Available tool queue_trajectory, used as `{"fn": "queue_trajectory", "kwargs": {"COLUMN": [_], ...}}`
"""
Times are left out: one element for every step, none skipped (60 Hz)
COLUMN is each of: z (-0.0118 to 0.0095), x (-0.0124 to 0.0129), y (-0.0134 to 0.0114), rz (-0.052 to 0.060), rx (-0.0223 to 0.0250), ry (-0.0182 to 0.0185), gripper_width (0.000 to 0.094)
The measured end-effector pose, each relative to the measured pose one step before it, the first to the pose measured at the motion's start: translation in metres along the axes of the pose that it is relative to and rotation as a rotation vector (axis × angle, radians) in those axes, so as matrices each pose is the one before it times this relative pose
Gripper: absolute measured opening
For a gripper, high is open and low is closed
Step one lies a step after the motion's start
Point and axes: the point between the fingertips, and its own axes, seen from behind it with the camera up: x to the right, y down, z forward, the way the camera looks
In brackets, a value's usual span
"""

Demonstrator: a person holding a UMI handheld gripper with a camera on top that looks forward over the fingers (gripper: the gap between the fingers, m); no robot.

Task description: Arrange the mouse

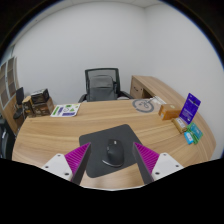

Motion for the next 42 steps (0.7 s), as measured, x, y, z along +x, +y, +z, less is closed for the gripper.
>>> {"fn": "queue_trajectory", "kwargs": {"z": [-0.01218,-0.01234,-0.01222,-0.01259,-0.01205,-0.01163,-0.01163,-0.01209,-0.01112,-0.01035,-0.01078,-0.01004,-0.01000,-0.00971,-0.00949,-0.00921,-0.00909,-0.00845,-0.00808,-0.00746,-0.00755,-0.00730,-0.00701,-0.00676,-0.00647,-0.00620,-0.00624,-0.00555,-0.00515,-0.00493,-0.00462,-0.00335,-0.00429,-0.00426,-0.00490,-0.00320,-0.00244,-0.00207,-0.00215,-0.00182,-0.00175,-0.00125], "x": [-0.00276,-0.00213,-0.00252,-0.00227,-0.00248,-0.00205,-0.00185,-0.00154,-0.00009,-0.00175,-0.00016,-0.00200,-0.00063,-0.00039,-0.00022,-0.00068,-0.00103,-0.00106,-0.00084,0.00038,-0.00073,-0.00082,-0.00083,-0.00121,-0.00121,-0.00109,-0.00098,-0.00041,0.00026,0.00050,0.00065,0.00114,-0.00083,-0.00137,-0.00020,-0.00063,-0.00029,-0.00071,-0.00120,-0.00092,-0.00060,-0.00009], "y": [-0.00324,-0.00243,-0.00210,-0.00151,-0.00107,-0.00012,0.00039,0.00042,0.00094,0.00063,0.00083,0.00125,0.00172,0.00223,0.00276,0.00303,0.00272,0.00275,0.00339,0.00531,0.00397,0.00321,0.00400,0.00401,0.00370,0.00305,0.00318,0.00325,0.00336,0.00314,0.00299,0.00534,0.00216,0.00213,0.00198,0.00204,0.00171,0.00199,0.00191,0.00196,0.00181,0.00109], "rz": [0.0021,0.0045,0.0043,0.0027,0.0008,-0.0016,-0.0020,0.0000,0.0021,0.0004,-0.0033,-0.0057,-0.0053,-0.0034,-0.0023,-0.0025,-0.0026,-0.0020,-0.0011,0.0002,0.0026,0.0048,0.0046,0.0039,0.0024,0.0005,-0.0008,-0.0021,-0.0034,-0.0036,-0.0029,-0.0006,-0.0010,-0.0011,-0.0002,-0.0006,0.0002,0.0011,0.0020,0.0031,0.0035,0.0016], "rx": [0.00466,0.00620,0.00627,0.00490,0.00386,0.00202,0.00072,0.00075,0.00183,0.00200,0.00295,0.00225,0.00157,0.00005,-0.00132,-0.00160,-0.00055,-0.00014,-0.00198,-0.00309,-0.00694,-0.00691,-0.00472,-0.00394,-0.00311,-0.00177,-0.00095,-0.00162,-0.00213,-0.00208,-0.00116,0.00220,-0.00098,-0.00009,-0.00183,-0.00077,-0.00150,-0.00121,-0.00191,-0.00212,-0.00156,0.00040], "ry": [-0.00226,-0.00240,-0.00177,-0.00208,-0.00255,-0.00186,-0.00037,0.00291,0.00326,0.00448,0.00237,0.00354,0.00381,0.00516,0.00493,0.00350,0.00233,0.00226,0.00292,0.00169,0.00239,0.00101,-0.00022,-0.00095,-0.00048,0.00018,0.00147,0.00257,0.00422,0.00621,0.00650,0.00324,0.00148,-0.00050,-0.00053,0.00103,0.00058,-0.00156,-0.00332,-0.00257,-0.00032,0.00212], "gripper_width": [0.0859,0.0858,0.0859,0.0860,0.0856,0.0856,0.0856,0.0852,0.0854,0.0853,0.0857,0.0853,0.0852,0.0853,0.0850,0.0850,0.0848,0.0850,0.0849,0.0850,0.0850,0.0850,0.0851,0.0850,0.0850,0.0851,0.0850,0.0852,0.0849,0.0850,0.0850,0.0851,0.0850,0.0850,0.0850,0.0850,0.0851,0.0850,0.0850,0.0851,0.0852,0.0851]}}
